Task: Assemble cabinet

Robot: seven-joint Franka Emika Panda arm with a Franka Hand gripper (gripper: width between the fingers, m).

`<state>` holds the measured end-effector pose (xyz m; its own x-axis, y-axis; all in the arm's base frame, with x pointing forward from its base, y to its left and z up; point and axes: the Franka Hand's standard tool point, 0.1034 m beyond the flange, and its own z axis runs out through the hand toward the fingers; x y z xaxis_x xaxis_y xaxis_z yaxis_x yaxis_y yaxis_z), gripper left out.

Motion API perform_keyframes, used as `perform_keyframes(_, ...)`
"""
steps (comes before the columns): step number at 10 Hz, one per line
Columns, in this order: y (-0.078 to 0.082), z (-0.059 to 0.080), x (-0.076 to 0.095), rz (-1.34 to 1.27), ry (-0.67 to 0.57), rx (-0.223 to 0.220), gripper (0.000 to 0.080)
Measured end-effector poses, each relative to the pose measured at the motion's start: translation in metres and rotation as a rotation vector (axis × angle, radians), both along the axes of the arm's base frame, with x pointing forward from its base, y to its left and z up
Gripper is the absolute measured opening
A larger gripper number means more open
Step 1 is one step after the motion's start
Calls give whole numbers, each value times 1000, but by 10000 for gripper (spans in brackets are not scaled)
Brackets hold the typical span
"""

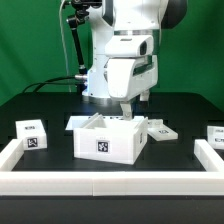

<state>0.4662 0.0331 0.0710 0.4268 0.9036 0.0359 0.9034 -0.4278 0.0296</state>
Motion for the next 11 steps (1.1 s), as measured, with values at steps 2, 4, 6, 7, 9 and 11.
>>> perform_keyframes(2, -1, -1, -2, 12, 1, -1, 798)
perform_keyframes(4, -6, -8, -20, 60, 4, -2, 798)
perform_keyframes(6, -4, -15, -34, 69, 11, 0, 798)
perform_keyframes(7, -4, -18, -38, 69, 10, 2, 798)
perform_keyframes(9, -2, -30, -49, 69, 17, 7, 798)
perform_keyframes(11, -1, -43, -54, 66, 21, 14, 798)
